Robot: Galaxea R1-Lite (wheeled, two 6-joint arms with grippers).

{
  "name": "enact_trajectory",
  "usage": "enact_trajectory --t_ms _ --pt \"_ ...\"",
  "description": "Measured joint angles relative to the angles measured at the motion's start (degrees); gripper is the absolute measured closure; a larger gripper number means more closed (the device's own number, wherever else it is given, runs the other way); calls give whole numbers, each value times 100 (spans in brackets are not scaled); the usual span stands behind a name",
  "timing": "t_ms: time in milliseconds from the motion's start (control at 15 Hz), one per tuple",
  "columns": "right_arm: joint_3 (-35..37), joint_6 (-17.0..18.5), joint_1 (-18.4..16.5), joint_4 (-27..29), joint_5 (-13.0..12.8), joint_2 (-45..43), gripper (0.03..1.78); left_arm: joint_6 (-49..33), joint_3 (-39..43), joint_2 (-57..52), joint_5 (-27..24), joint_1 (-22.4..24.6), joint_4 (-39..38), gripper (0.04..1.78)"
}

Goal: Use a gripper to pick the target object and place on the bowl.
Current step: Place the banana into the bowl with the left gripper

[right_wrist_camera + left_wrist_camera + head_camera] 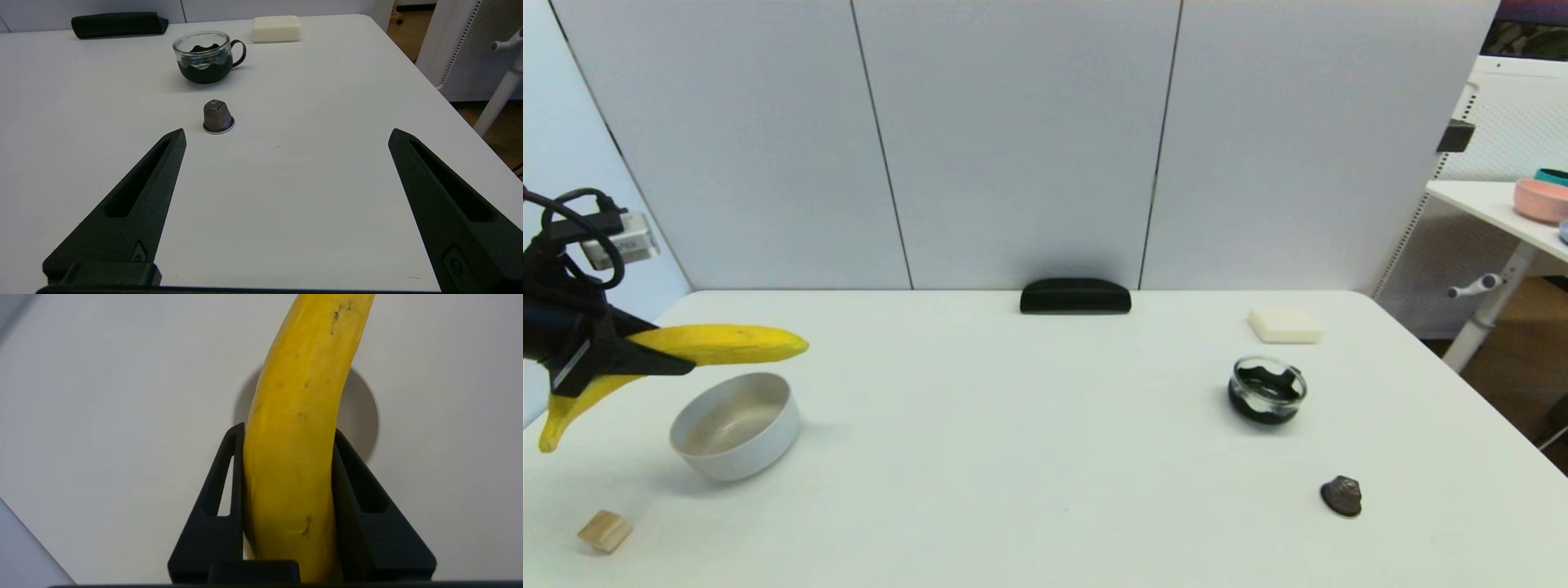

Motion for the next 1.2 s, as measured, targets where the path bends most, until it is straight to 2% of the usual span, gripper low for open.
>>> enact_trajectory --t_ms 333,533,867,1200 --pt "0 -2 0 -2 5 0 10 171 168 135 -41 6 191 120" --pt "0 0 0 -2 5 0 10 278 196 294 -720 9 76 120" --pt "0 0 0 -5 5 0 10 319 334 560 -1497 16 -418 120" --pt "0 0 0 0 5 0 10 319 880 706 -1618 251 -1100 120"
